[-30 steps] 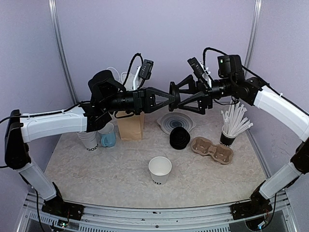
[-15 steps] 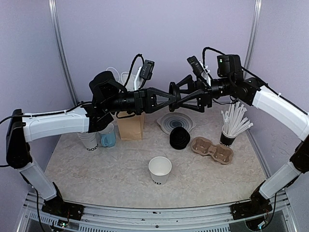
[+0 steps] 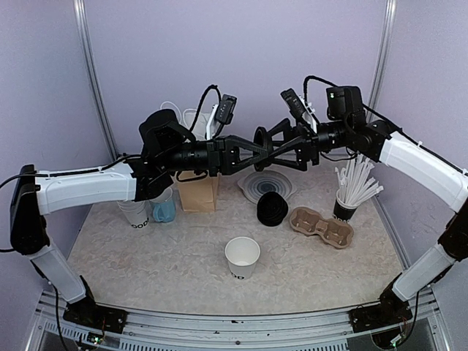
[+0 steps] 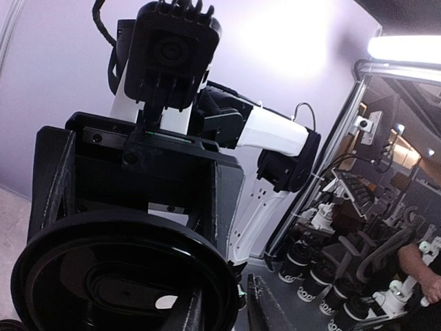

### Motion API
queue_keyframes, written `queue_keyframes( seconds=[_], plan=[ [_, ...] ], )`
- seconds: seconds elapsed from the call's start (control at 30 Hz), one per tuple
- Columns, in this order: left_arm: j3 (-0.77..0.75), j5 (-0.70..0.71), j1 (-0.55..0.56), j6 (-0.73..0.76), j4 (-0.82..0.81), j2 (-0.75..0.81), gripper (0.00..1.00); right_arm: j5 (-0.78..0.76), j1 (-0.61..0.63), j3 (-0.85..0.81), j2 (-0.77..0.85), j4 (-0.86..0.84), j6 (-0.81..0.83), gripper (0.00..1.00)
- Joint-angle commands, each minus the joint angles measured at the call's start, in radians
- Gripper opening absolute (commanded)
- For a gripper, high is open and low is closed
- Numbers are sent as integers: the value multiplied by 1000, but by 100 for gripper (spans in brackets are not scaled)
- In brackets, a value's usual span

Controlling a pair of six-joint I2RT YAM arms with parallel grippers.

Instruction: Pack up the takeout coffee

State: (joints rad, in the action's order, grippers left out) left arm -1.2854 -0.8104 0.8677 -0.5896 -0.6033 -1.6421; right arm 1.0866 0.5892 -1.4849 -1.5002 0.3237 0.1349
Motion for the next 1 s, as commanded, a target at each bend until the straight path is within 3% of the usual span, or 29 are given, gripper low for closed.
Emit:
queue_keyframes(
  seconds=[0.0,0.13,0.27,0.37,0.43,0.5,0.6,0.7,0.97],
  plan=[
    [1,92,7,111,177,58,33,-27,12,30,8,1,19,78],
    [58,217,35,215,369,164,41,-67,-5,53,12,30,59,78],
    [166,448,100,289,545,291,43,-152,-9,69,17,99,157,78],
    [266,633,128,267,695,321,40,-218,-9,50,20,196,278,77],
    [332,828,147,218,781,322,38,-267,-8,38,20,263,364,77],
    [416,942,152,151,794,330,30,-306,0,26,19,340,451,76],
    [562,954,154,78,705,363,15,-377,37,-2,5,468,575,76],
    [657,927,154,37,599,360,8,-474,101,-25,-19,555,651,77],
    [714,759,187,-6,322,203,5,-632,253,-44,-107,630,682,77]
  ],
)
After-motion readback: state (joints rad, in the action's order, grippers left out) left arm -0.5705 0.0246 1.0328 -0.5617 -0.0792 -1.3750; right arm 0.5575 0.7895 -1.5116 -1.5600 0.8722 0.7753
